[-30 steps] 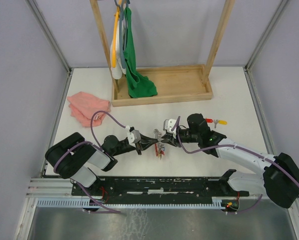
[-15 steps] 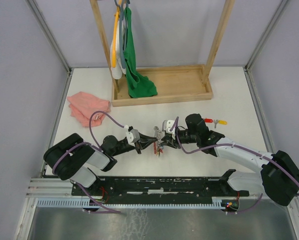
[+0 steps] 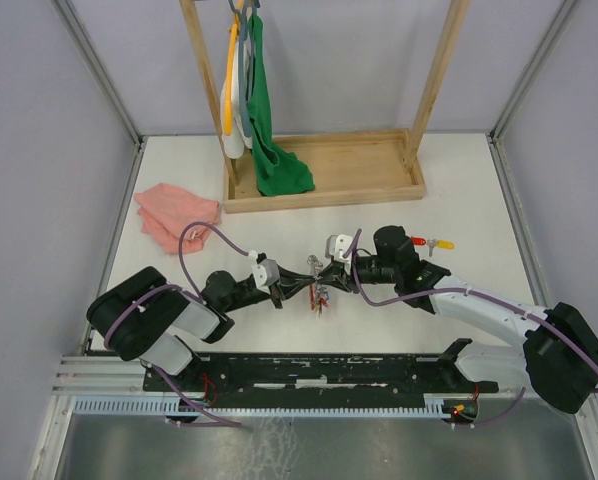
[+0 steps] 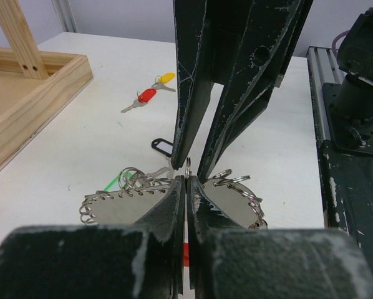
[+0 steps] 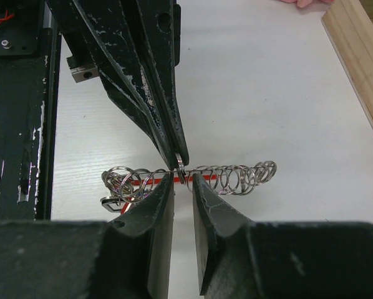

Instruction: Put the keys on the keyring

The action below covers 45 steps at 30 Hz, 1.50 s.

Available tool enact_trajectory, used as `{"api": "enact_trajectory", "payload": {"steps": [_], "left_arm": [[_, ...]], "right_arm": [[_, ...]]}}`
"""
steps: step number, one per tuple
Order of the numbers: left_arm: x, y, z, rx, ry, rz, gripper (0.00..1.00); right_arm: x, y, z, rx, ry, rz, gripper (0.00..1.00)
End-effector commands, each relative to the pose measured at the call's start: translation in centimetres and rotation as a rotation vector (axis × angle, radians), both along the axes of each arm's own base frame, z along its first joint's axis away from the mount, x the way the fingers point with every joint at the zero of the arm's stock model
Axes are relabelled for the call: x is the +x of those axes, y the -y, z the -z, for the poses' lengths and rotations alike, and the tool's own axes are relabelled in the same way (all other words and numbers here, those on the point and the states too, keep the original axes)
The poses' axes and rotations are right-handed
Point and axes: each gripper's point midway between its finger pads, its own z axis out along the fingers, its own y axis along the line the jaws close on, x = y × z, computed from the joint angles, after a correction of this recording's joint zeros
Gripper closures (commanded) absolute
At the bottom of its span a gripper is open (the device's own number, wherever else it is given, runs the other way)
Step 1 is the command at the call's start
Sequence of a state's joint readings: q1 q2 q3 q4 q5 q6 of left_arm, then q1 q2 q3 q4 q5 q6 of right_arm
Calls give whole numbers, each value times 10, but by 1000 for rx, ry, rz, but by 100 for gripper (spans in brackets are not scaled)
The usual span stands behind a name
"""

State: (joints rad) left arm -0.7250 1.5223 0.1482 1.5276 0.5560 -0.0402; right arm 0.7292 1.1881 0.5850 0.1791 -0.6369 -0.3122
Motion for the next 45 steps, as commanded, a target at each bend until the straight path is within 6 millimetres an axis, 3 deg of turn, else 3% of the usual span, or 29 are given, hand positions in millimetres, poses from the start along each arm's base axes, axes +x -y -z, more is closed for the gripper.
{"api": "enact_trajectory", "payload": {"steps": [1,5,10,16,20,32,45], "left_arm": [[-5,-2,-59,-160,184,13,97],[-7,0,-58,-160,174,31,97],[-9,1,-53,-148,167,47,94],[-11,2,-47,-128,177,64,77],[-15,6,-41,-113,157,102,72],[-21,6,-39,-107,157,132,69],[-23,13,-37,-98,160,175,68]], "right_arm": [[1,-9,-22,64,37,-26,76],[1,-9,-22,58,36,-31,83],[1,-9,-27,23,23,-41,99],[-1,0,-24,-122,-25,-41,99],[-7,5,-21,-250,-25,-68,99],[-16,11,-14,-484,2,-131,99],[-21,4,-17,-524,12,-178,99]]}}
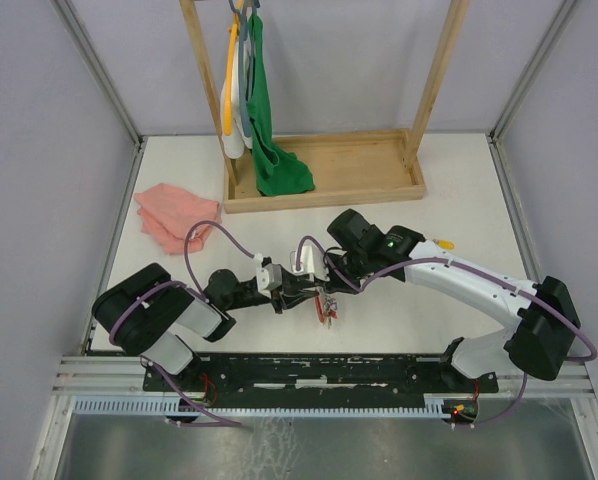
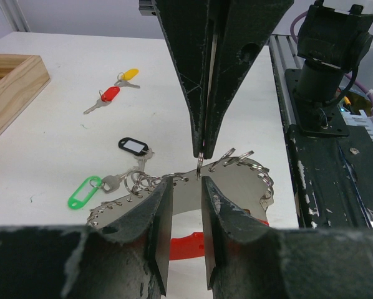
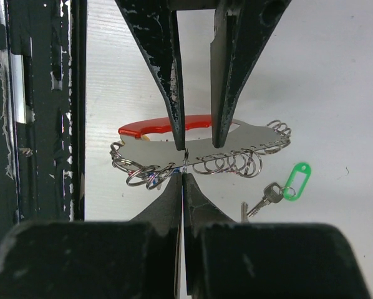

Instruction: Put the keys on the keyring

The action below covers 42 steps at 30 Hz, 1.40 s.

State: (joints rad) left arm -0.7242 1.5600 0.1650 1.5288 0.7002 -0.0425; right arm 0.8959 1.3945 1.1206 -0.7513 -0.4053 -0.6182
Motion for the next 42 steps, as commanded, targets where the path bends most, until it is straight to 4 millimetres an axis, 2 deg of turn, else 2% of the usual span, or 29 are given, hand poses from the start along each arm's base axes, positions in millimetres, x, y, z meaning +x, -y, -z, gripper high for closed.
{"api": "enact_trajectory", "payload": {"steps": [1,11,14,19,26,30,35,42], "left_arm": [[-2,5,-45,-138,152,36,68],[-3,9,-43,-135,128,53,72],[-3,9,-41,-132,124,55,78],[-4,7,-44,-136,139,45,97],[3,0,-48,-146,172,-27,97],[4,-4,-52,-155,192,-48,97],[3,-8,-56,-162,214,-62,97],[1,-11,-62,-176,229,-67,97]], "right_arm": [[8,-14,-21,48,52,-25,99],[7,-22,-24,79,50,-38,99],[8,-23,-25,89,57,-38,99],[5,-27,-28,126,54,-42,98],[9,-26,-38,293,109,32,80],[13,-16,-46,394,131,79,71],[16,-7,-43,484,118,136,70],[17,-10,-39,568,106,165,70]]}}
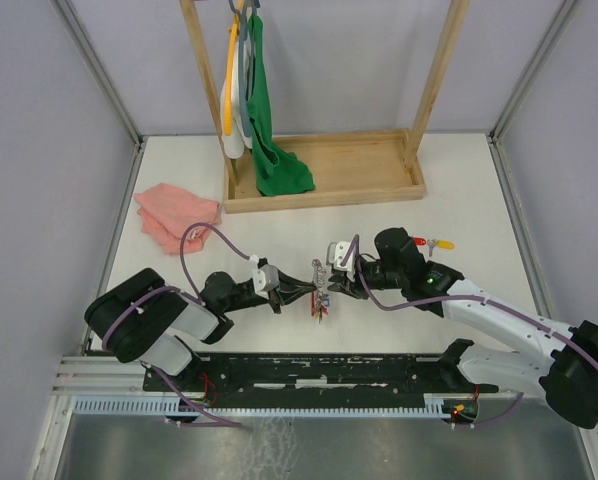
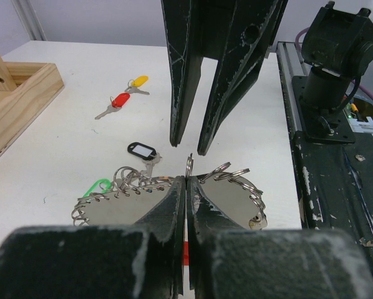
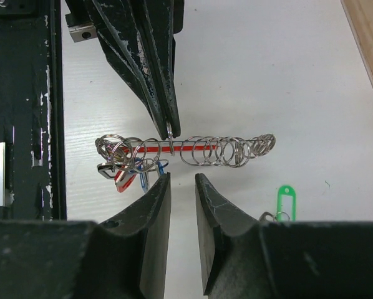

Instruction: Put the keys on the keyring

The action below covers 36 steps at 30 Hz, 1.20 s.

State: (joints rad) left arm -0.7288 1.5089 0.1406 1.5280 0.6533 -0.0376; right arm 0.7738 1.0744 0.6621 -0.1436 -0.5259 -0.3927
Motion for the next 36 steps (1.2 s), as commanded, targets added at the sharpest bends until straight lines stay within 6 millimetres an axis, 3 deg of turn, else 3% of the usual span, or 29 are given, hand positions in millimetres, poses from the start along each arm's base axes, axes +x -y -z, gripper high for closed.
{"api": "enact_trajectory", "payload": {"steps": [1,18,26,32,36], "left_arm": [[0,-6,-54,-151,212,-29,97],[-3,-6,-59,-167,211,-20,97],[-5,-4,-59,-166,202,0,97],[-6,-3,-57,-162,196,7,97],[-5,-2,-50,-144,180,9,90]], "right_arm": [[5,-15,-29,140,39,-15,70],[3,-23,-16,138,-9,-48,71],[2,-29,-18,153,-20,-74,77],[1,-30,-19,136,-32,-90,89],[-2,-26,-13,62,-78,-102,99]]}}
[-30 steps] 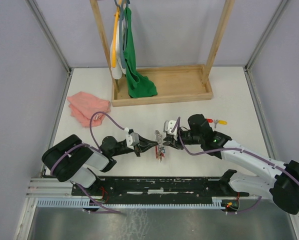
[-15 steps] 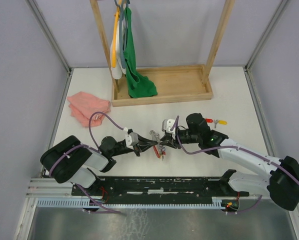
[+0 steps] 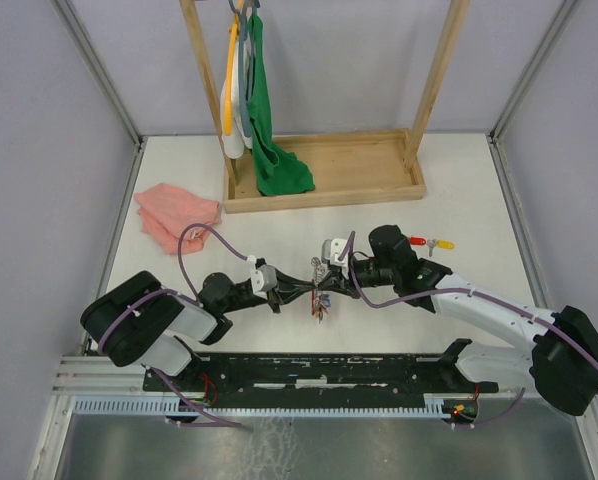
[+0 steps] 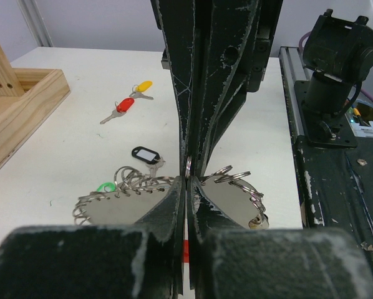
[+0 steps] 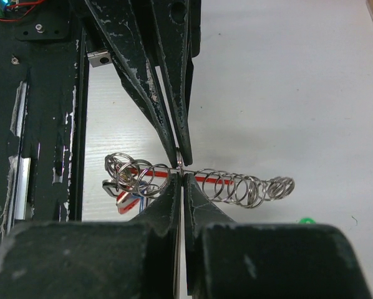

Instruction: Put the keys on the keyring

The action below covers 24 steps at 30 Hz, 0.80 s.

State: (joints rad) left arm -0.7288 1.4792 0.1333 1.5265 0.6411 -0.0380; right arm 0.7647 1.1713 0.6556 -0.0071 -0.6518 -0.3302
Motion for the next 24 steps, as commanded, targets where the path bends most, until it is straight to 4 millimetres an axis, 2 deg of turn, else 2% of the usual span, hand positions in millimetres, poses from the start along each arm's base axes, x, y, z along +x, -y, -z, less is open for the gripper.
{"api": "enact_trajectory", "payload": {"steps": [1,5,9,16,24], "left_arm": [[-6,0,-42,-124,166,26,86],[-10,2,-37,-111,158,55,77],[-12,4,-34,-103,153,73,72],[-13,7,-29,-77,149,97,69],[-13,8,-26,-59,145,101,68]], "right_arm": [[2,-3,-15,-31,-4,-34,99],[4,4,-14,-104,7,-30,99],[1,8,-9,-208,16,-54,99],[0,7,-4,-327,58,-84,99],[0,-1,-7,-336,77,-103,99]]}}
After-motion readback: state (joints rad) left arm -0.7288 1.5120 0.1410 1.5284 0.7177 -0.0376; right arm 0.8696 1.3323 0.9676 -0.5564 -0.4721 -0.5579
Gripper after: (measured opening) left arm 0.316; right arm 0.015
